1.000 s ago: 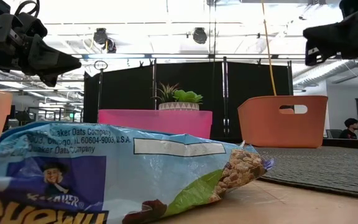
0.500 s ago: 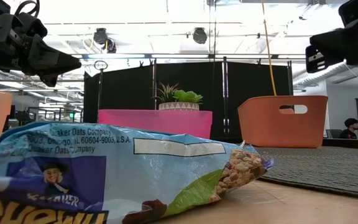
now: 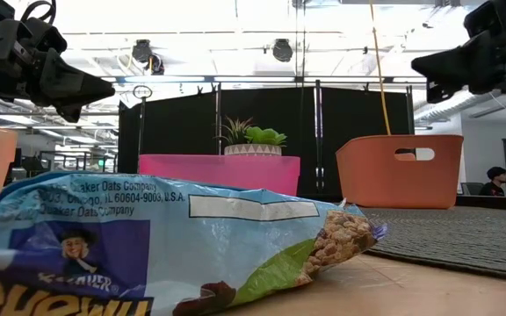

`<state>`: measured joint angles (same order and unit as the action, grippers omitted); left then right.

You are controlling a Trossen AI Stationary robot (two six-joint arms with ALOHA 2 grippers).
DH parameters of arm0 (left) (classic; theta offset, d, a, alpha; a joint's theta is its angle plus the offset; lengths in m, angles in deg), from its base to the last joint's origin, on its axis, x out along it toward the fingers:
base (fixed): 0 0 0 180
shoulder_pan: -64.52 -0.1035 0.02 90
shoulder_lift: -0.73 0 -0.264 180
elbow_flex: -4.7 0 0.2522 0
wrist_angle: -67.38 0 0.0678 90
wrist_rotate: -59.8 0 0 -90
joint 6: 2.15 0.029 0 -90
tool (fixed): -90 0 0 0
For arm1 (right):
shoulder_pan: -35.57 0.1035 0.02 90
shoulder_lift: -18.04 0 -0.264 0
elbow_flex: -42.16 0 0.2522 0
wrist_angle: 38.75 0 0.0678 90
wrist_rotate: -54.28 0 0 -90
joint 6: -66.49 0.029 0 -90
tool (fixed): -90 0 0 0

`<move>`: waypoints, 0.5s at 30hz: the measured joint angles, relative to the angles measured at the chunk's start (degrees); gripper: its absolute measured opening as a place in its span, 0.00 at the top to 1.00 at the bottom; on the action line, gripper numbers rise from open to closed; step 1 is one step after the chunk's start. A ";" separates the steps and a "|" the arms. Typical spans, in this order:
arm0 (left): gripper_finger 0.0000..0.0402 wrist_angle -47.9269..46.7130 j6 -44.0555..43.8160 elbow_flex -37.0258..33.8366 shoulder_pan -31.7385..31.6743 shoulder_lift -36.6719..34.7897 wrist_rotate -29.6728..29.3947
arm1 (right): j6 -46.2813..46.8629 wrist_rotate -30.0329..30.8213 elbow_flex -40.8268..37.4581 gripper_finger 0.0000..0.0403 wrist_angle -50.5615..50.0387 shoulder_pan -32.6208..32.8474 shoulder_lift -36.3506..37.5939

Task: Pick and place Granola Bars by type
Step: Put the blue/orange granola bar into the pink bin

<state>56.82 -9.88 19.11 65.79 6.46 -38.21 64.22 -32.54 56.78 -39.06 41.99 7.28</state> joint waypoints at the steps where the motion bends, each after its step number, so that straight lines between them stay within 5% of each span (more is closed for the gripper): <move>1: 0.82 0.00 0.01 0.00 0.01 -0.01 0.00 | -0.05 -1.01 0.00 1.00 0.00 -0.80 0.00; 15: 0.82 0.00 0.01 0.00 0.01 -0.01 0.00 | 0.09 -7.13 -0.02 1.00 -4.33 -6.08 0.00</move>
<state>56.82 -9.87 19.11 65.80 6.45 -38.21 64.31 -39.67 56.76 -43.39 35.91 7.28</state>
